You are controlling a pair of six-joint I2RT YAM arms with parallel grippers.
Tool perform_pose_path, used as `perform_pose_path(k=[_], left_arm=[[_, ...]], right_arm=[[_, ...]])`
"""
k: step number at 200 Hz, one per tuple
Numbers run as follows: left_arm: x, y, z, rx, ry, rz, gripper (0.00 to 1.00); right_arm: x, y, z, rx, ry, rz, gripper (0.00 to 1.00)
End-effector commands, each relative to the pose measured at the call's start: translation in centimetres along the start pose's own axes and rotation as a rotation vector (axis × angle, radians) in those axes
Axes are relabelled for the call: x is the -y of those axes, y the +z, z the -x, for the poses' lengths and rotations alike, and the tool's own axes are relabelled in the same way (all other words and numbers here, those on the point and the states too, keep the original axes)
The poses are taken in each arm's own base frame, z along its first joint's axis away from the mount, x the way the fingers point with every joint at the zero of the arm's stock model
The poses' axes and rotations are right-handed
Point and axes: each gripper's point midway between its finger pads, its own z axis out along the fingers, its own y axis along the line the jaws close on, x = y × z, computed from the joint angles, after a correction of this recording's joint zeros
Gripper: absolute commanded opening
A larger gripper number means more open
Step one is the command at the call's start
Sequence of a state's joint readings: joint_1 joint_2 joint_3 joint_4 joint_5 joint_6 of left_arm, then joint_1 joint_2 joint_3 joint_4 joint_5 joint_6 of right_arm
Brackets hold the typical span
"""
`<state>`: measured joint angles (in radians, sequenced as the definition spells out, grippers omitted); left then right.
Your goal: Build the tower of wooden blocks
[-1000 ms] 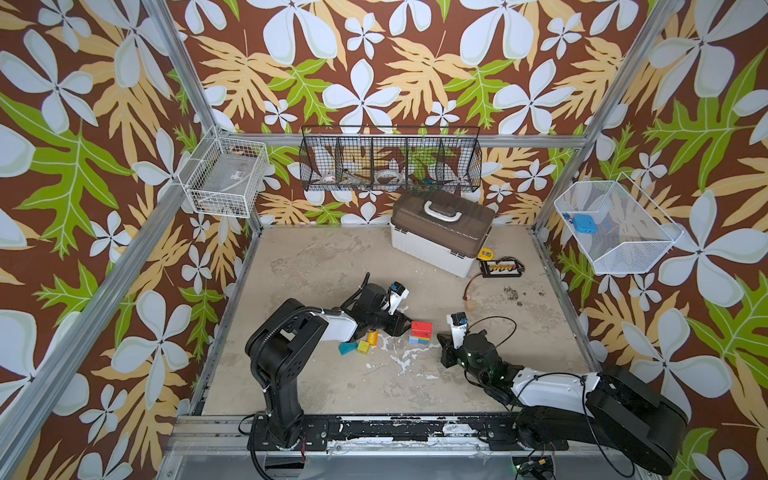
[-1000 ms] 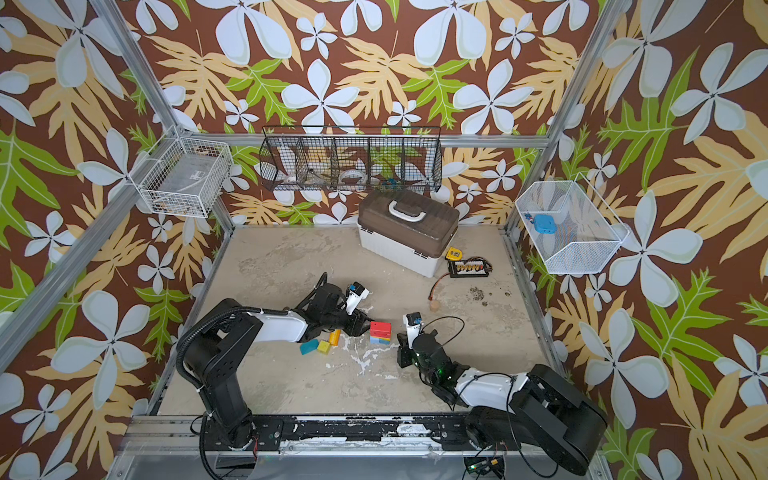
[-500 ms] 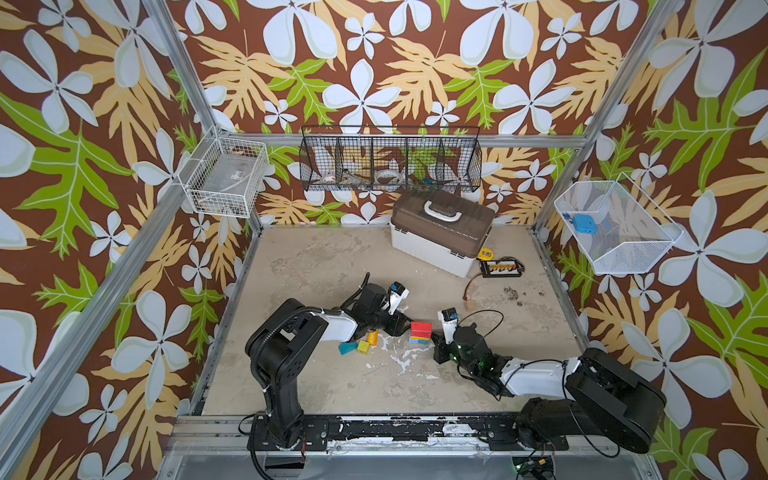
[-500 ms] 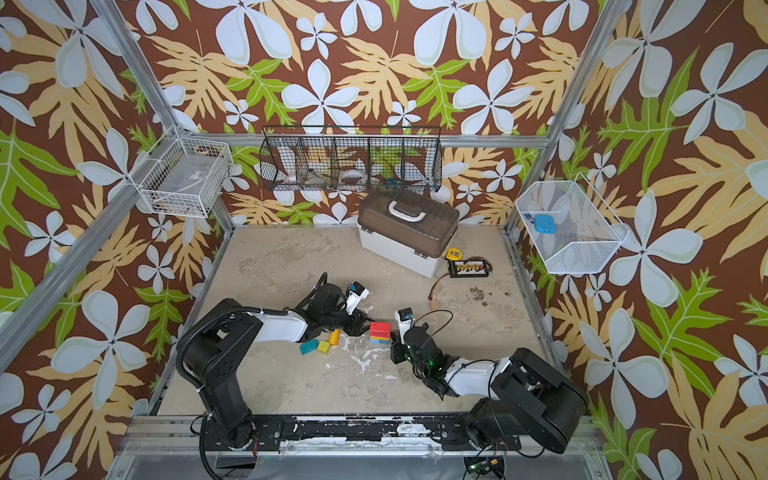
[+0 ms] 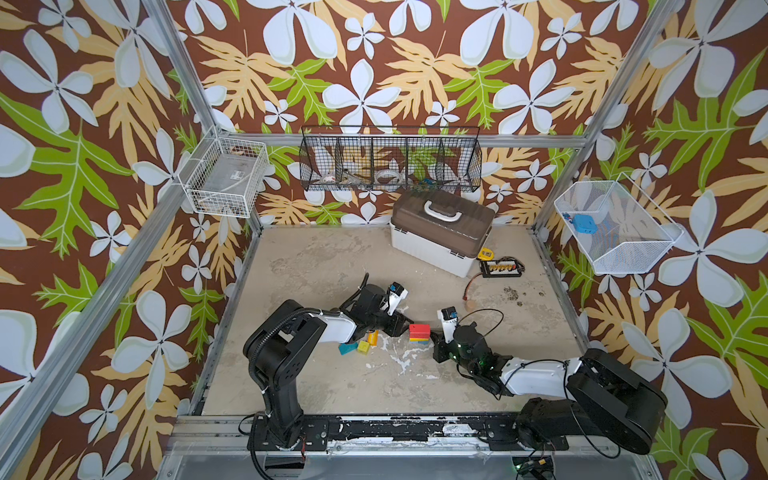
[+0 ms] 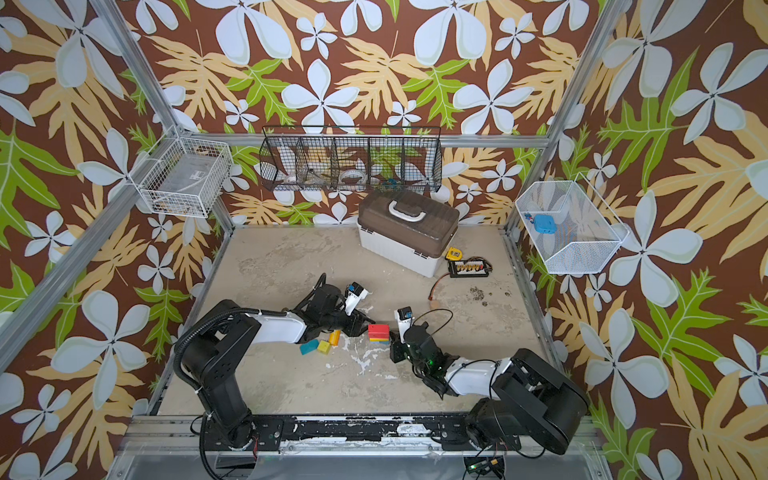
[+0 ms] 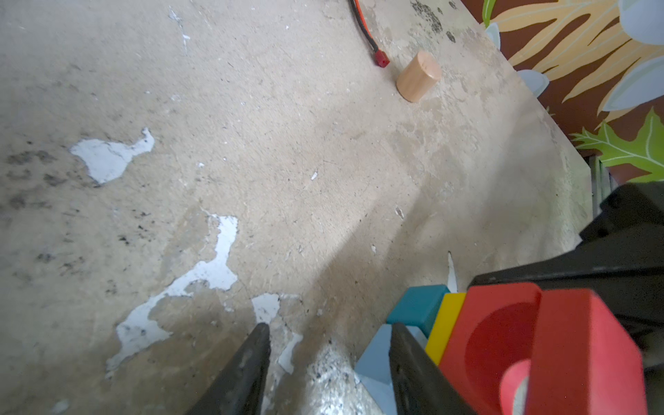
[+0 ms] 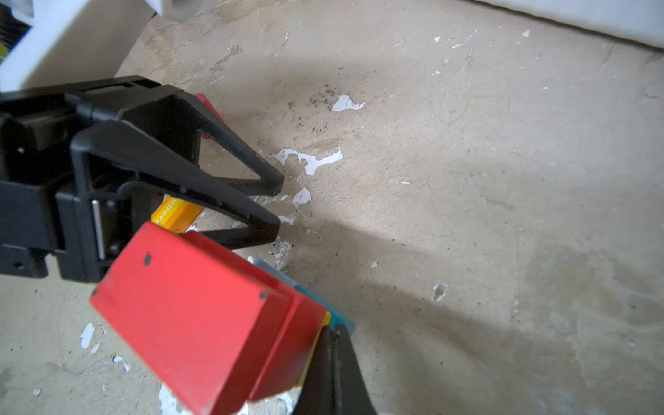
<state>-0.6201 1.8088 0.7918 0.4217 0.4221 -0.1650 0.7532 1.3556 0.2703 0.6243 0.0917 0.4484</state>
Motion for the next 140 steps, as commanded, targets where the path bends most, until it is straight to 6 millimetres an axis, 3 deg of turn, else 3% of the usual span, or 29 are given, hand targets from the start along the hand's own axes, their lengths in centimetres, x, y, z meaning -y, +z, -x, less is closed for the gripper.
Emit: perform_pose_path(k=[1, 37, 64, 107, 140], left_arm=[[-0.9, -0.5, 1.3, 0.046, -0.024, 0.044, 0.56], [-2.3, -2.6, 3.0, 0.119, -0.08, 0.095, 0.56], [-2.6, -4.6, 3.1, 0.182, -0.095, 0.139, 0.56], [-1.5, -8.6, -0.9, 0.279, -0.126, 0.121, 0.58], [1.1, -9.2, -3.4, 0.293, -0.102, 0.033, 0.58]], right_arm=[[1.2, -0.4, -0.1, 0.006, 0.021, -0.047, 0.04], [1.9, -1.4, 0.0, 0.029, 0.035, -0.069, 0.05], [2.2, -2.1, -0.2, 0.044, 0.041, -0.067, 0.05], [0.8, -3.4, 0.0, 0.117, -0.002, 0.047, 0.18], [-0.3, -3.9, 0.2, 0.149, -0.037, 0.117, 0.18]])
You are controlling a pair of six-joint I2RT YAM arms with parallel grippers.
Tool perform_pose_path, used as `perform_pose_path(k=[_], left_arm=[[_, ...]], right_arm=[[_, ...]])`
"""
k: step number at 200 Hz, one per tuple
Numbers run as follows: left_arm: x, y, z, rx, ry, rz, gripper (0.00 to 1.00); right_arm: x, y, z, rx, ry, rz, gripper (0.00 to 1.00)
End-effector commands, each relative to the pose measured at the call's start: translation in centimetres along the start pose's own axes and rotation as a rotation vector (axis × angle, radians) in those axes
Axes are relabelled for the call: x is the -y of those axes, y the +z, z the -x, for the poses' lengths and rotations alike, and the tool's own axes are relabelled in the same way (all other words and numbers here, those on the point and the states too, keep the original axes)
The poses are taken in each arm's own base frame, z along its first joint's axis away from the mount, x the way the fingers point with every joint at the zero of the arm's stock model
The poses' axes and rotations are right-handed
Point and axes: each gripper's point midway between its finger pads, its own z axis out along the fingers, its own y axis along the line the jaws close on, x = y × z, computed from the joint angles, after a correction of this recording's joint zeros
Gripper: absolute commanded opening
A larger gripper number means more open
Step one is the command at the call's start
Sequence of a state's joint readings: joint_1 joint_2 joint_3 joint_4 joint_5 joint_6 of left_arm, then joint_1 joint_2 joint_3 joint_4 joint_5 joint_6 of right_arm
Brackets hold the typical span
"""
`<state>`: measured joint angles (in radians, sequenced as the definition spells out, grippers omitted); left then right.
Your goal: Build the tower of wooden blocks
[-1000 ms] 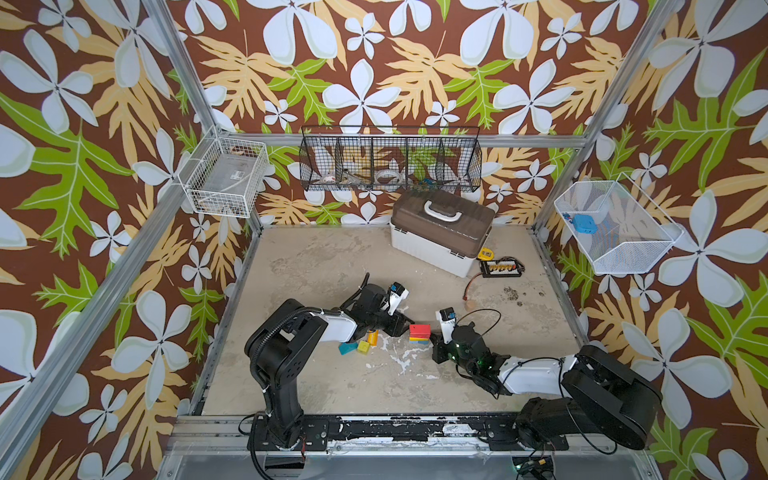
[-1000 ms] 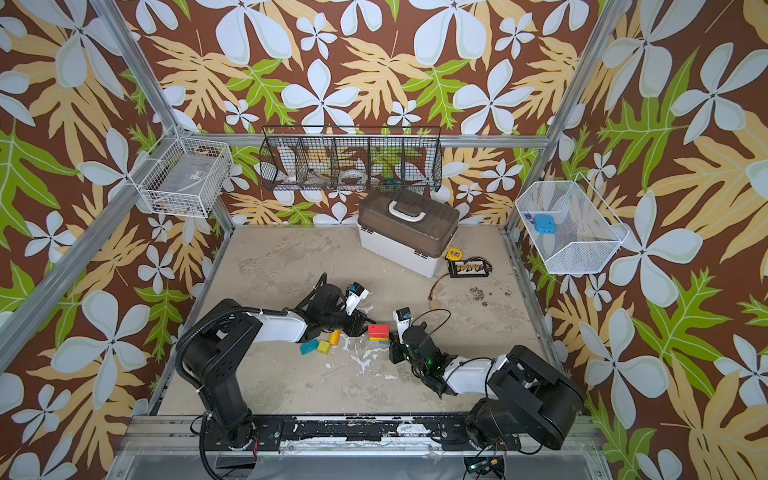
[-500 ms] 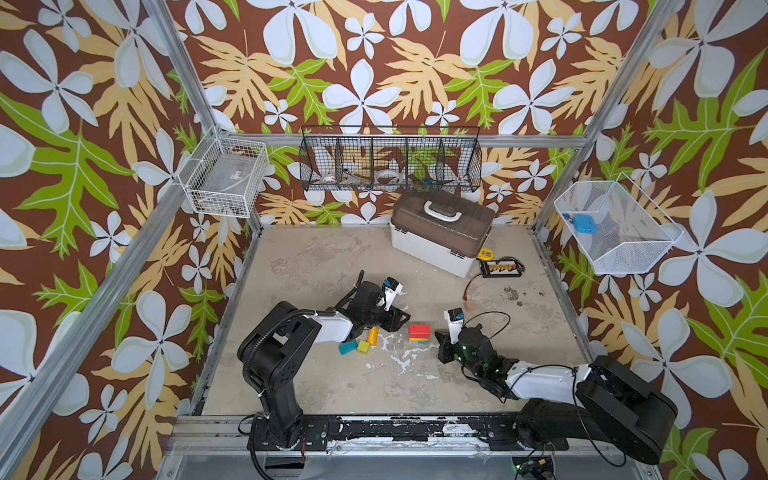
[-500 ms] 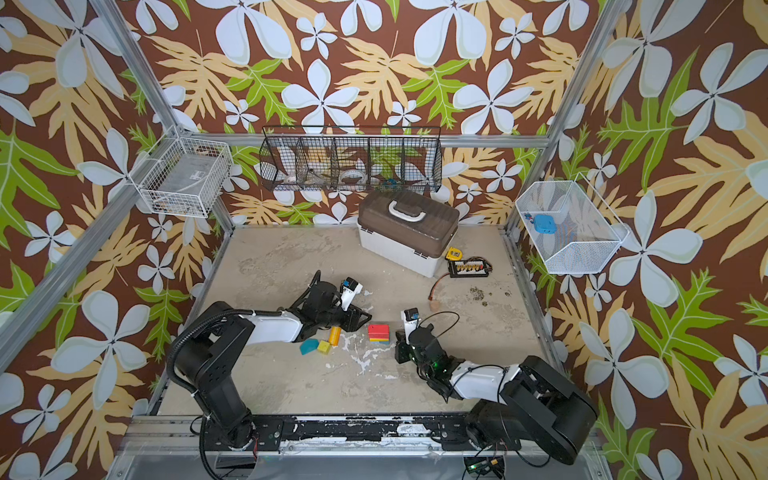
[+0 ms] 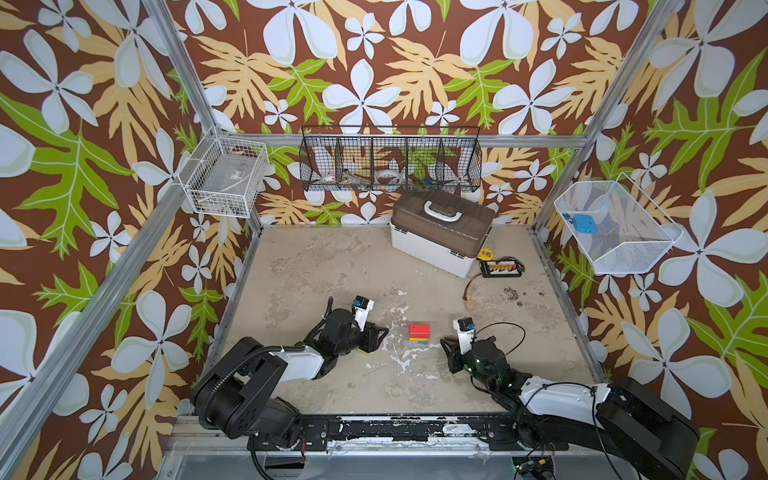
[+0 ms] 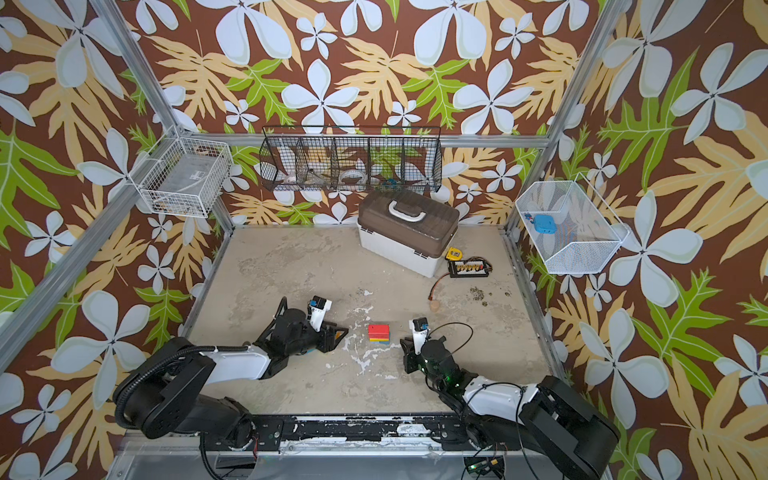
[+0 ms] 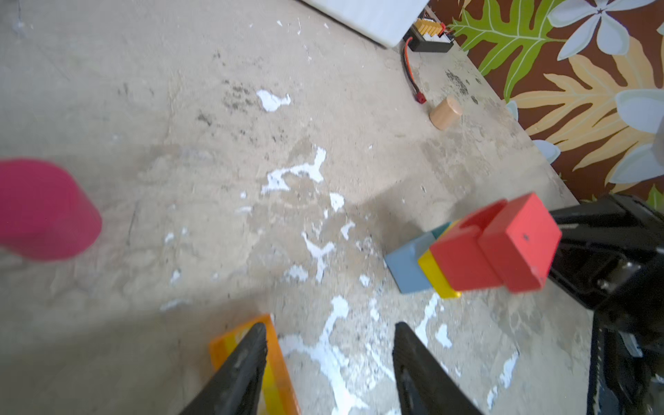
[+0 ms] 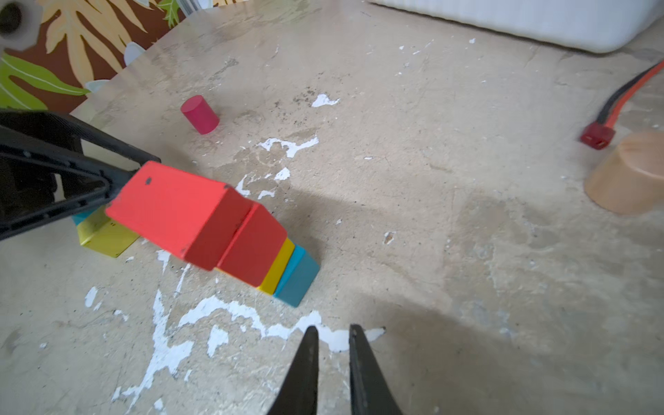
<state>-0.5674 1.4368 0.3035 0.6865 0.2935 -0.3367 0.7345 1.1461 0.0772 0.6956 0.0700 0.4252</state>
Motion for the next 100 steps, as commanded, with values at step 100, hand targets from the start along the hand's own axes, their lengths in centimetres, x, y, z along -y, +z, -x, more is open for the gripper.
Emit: perform_pose_path(k=[100], left_arm=[[4.2, 0.0, 0.7, 0.145, 0.116, -0.068, 0.65]], right_arm=[[-3.0, 0.0, 1.7, 0.067, -0.066, 0.139, 0.17]])
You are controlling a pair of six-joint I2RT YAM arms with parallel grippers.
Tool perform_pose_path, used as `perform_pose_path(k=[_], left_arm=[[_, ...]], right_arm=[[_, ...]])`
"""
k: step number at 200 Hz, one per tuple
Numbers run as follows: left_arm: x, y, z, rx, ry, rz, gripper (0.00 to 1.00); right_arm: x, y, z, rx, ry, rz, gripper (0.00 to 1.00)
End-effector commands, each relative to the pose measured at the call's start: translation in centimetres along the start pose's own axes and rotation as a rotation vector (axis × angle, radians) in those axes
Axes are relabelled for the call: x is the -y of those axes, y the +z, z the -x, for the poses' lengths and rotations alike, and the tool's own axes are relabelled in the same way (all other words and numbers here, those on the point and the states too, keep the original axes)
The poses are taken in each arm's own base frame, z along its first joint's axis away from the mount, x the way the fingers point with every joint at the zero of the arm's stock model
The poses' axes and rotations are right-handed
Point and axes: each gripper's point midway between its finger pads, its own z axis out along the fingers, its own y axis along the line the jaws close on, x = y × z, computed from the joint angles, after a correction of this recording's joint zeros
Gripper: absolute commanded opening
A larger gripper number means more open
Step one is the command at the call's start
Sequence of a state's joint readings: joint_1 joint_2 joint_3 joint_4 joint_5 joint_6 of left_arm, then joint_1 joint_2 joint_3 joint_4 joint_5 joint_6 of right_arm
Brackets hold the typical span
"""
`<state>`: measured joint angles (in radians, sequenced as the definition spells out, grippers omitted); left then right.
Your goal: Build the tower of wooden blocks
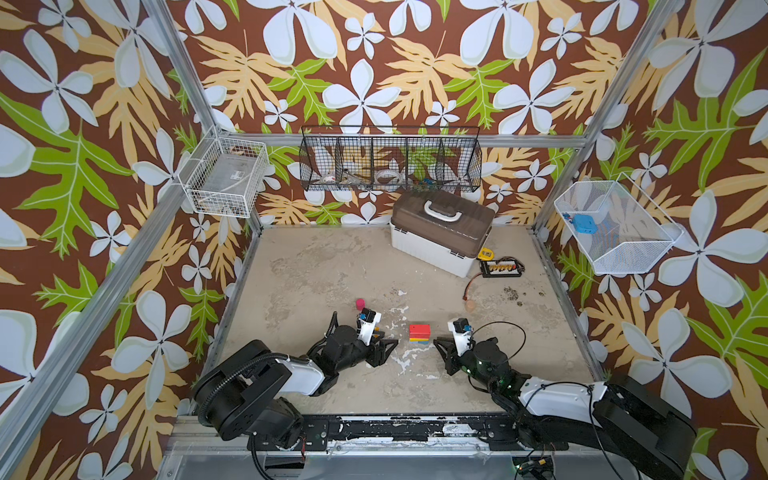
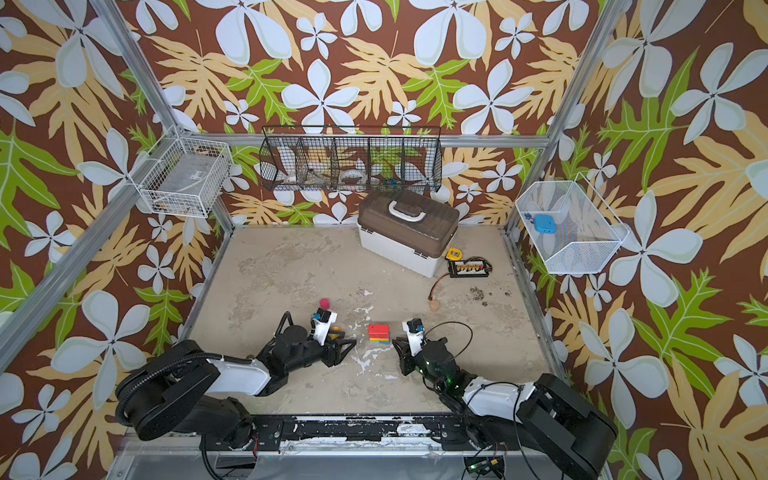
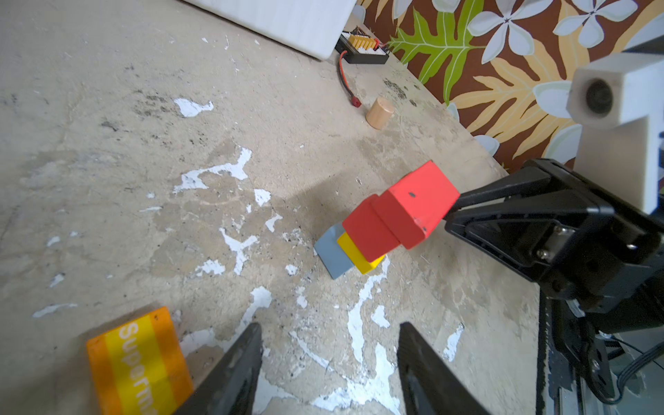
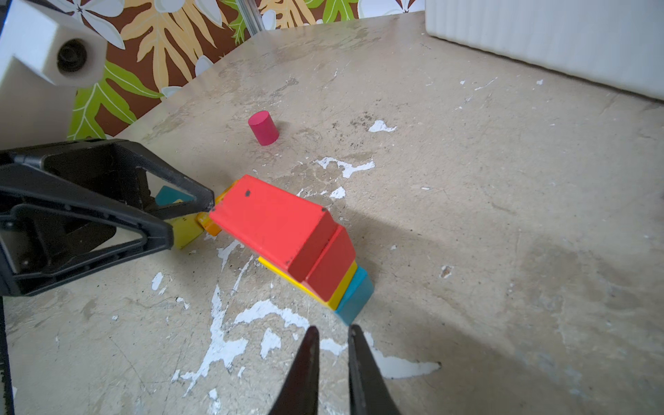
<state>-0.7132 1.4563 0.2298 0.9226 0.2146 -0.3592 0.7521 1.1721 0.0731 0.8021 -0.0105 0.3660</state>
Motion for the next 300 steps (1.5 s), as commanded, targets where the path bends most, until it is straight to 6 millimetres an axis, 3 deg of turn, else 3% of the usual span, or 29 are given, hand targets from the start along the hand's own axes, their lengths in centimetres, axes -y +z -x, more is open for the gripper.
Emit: perform_pose_path(k=[1, 78, 105, 194, 247, 300], left_arm=[[0.0, 0.2, 1.1, 0.051, 0.045, 0.028, 0.66], [0.3, 0.8, 0.8, 0.067, 0.189, 0.103, 0.8], [0.5, 1.3, 0.8, 0.066, 0.225, 0.109, 0.81], [1.6, 3.5, 0.3, 0.044, 0.27, 0.095, 0.77], [1.9, 4.3, 0.3, 0.037, 0.279, 0.083, 0.66], [1.7, 5.0, 0.2, 0.023, 0.295, 0.098, 0.62]], right_arm=[[-0.5, 0.2, 0.8, 0.025, -0.007, 0.022, 0.17], [-0.7, 0.6, 0.7, 0.01, -0.004, 0.029, 0.16], [-0.6, 0.6, 0.6, 0.009, -0.005, 0.024, 0.16], [-0.5, 0.6, 0.7, 0.009, -0.004, 0.02, 0.16], [-0.4, 0.6, 0.7, 0.006, -0.002, 0.015, 0.15], [-0.4, 0.6, 0.6, 0.003, -0.003, 0.013, 0.15]])
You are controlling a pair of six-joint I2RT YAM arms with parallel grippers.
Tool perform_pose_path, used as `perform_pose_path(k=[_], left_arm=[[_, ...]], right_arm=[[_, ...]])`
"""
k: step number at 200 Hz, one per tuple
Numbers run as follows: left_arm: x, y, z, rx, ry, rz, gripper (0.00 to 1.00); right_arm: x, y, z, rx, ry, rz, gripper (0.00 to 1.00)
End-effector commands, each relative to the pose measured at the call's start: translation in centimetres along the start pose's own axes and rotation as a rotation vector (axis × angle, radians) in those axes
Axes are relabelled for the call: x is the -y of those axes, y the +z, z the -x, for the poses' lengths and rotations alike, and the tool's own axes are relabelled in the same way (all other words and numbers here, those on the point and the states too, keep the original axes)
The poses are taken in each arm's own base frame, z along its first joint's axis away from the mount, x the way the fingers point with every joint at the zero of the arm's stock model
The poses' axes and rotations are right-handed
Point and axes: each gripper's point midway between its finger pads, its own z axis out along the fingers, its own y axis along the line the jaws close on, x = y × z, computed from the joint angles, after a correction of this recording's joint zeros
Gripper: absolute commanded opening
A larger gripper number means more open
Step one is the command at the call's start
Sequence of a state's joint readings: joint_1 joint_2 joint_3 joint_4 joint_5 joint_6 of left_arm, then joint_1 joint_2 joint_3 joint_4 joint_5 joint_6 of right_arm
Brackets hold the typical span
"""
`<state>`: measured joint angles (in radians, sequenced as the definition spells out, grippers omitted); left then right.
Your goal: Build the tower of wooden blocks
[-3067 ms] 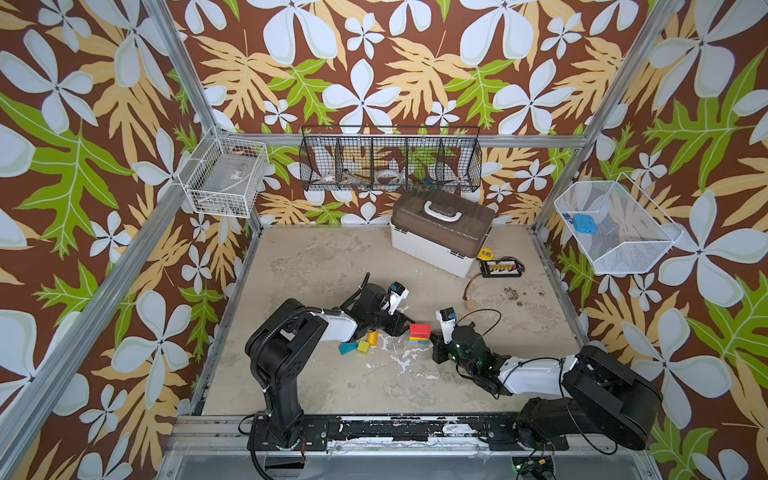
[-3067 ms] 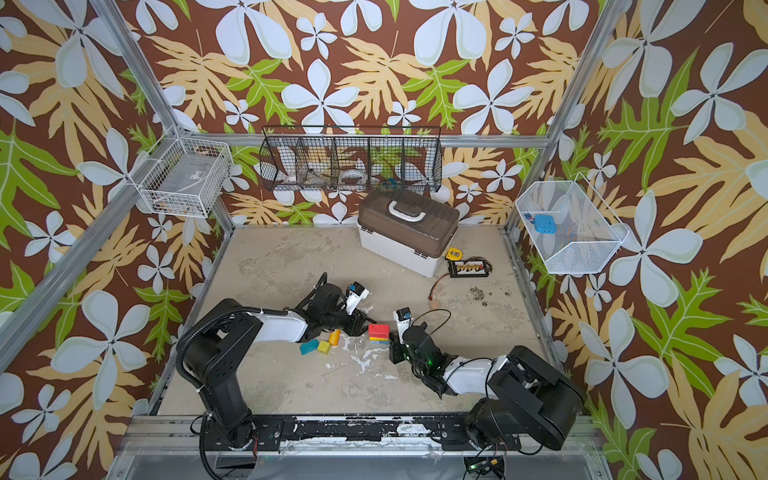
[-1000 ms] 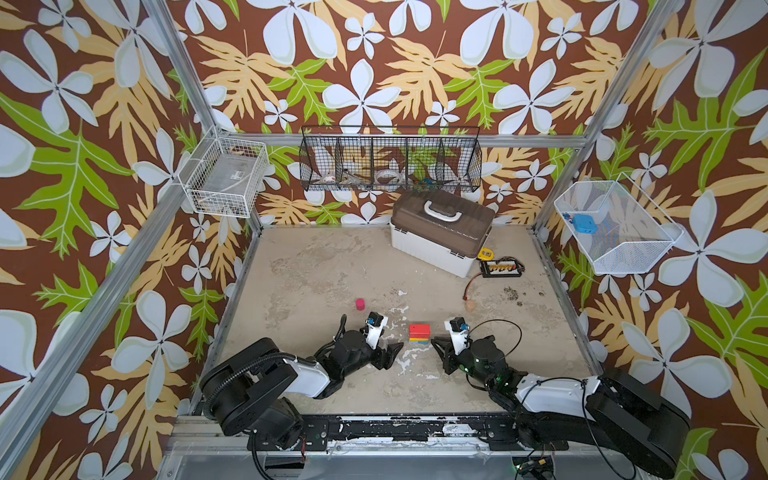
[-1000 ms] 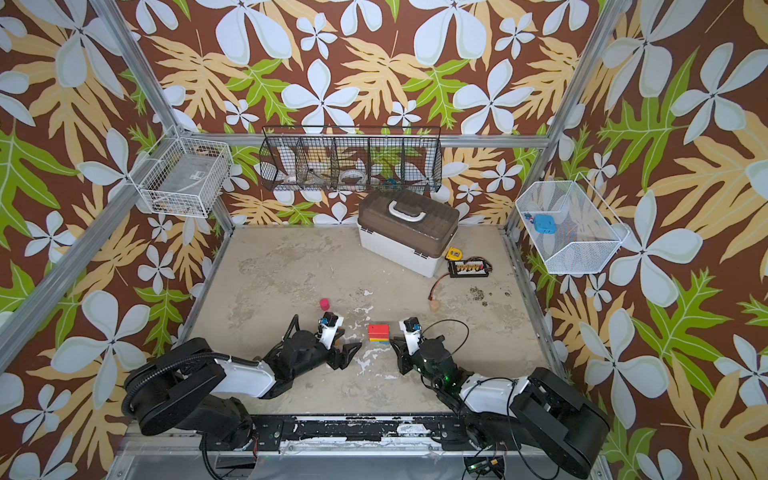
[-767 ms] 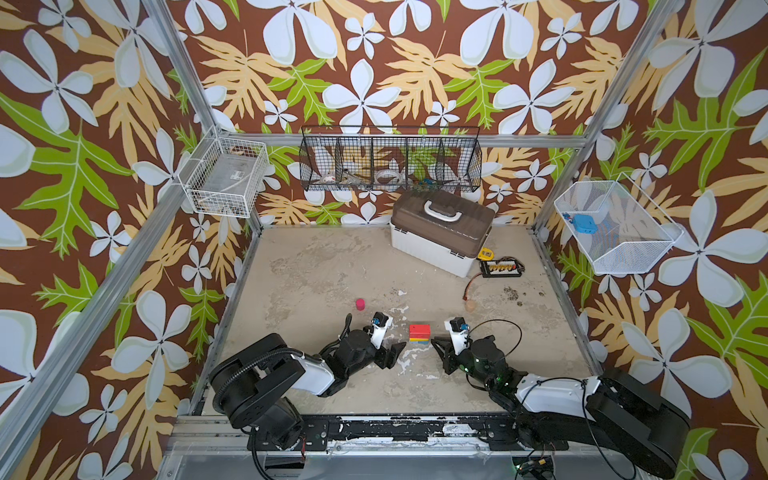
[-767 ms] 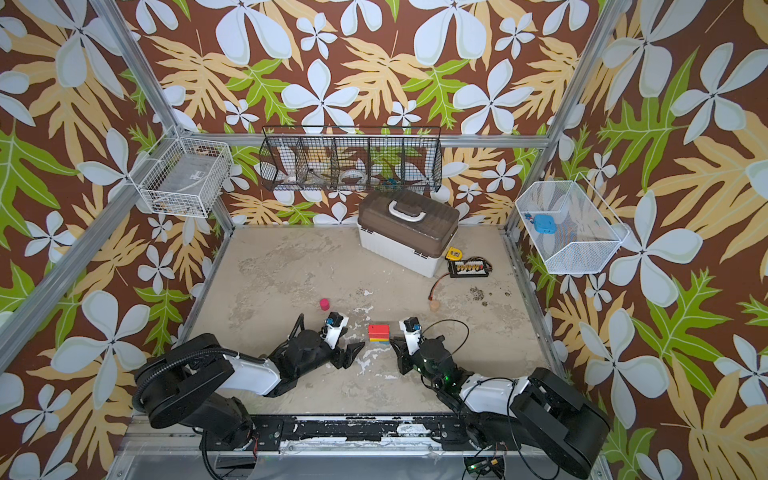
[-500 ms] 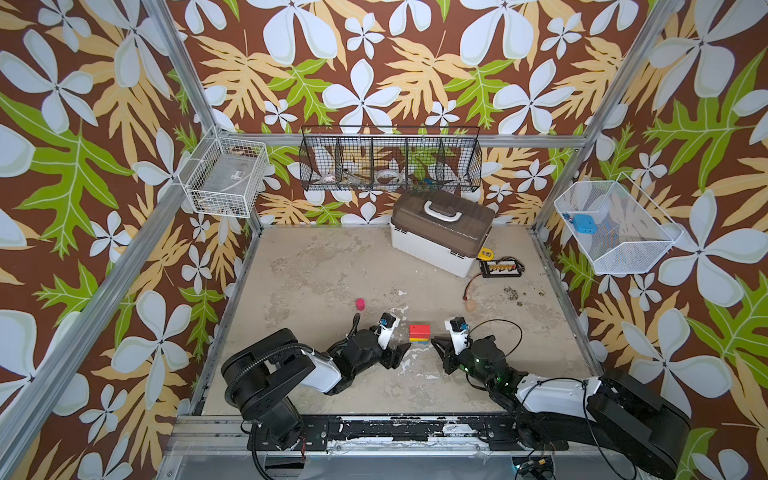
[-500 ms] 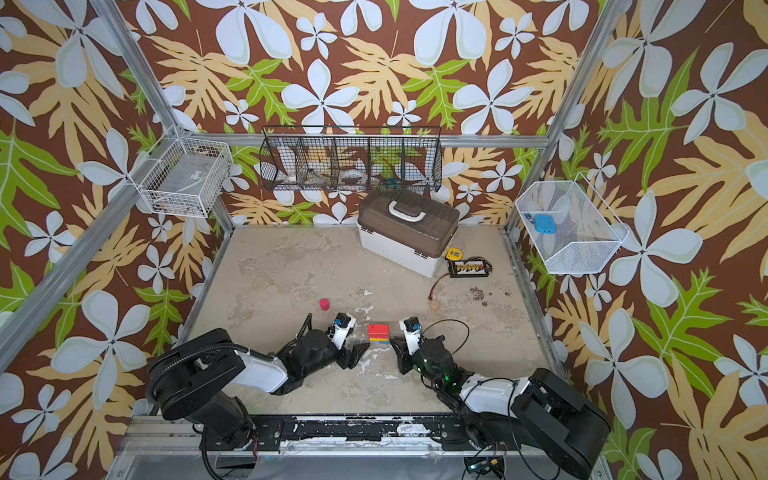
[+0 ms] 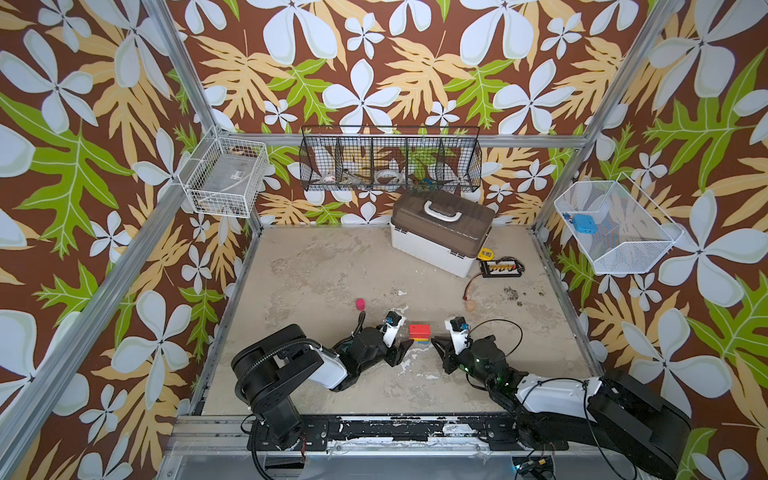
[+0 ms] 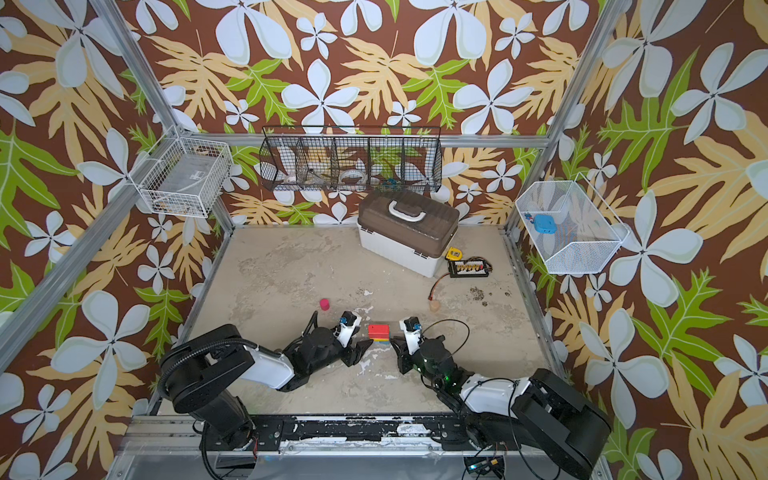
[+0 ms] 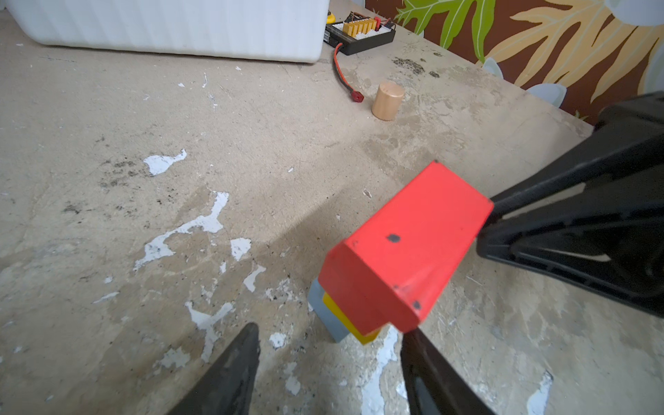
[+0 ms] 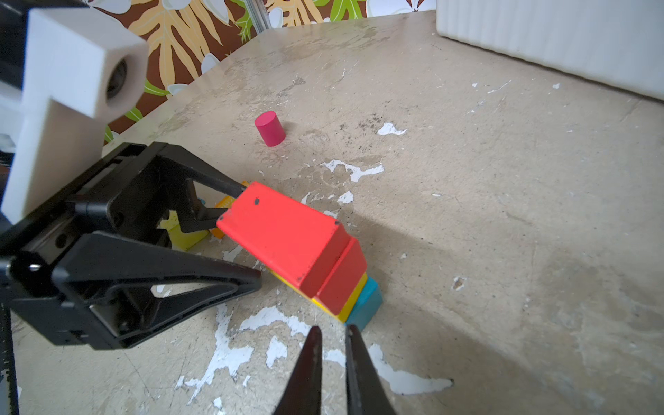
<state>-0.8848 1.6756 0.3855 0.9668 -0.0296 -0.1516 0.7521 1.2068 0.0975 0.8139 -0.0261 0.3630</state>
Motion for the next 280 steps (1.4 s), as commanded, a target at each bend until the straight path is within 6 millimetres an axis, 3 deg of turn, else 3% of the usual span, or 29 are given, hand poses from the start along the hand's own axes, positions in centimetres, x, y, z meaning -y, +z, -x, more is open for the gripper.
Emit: perform_pose_path(k=[1, 233, 280], left_arm=[[-0.1, 0.2, 0.6, 0.021, 0.023, 0.011, 0.62], [0.3, 1.3, 0.5, 0.012, 0.046, -0.001, 0.58], [0.4, 1.3, 0.5, 0.013, 0.04, -0.007, 0.58]], right_arm=[[0.0, 0.1, 0.3, 0.007, 0.0, -0.003, 0.15], [0.4, 0.1, 0.2, 0.003, 0.012, -0.029, 0.11], [-0.2, 0.1, -0.1, 0.005, -0.015, 0.013, 0.16]])
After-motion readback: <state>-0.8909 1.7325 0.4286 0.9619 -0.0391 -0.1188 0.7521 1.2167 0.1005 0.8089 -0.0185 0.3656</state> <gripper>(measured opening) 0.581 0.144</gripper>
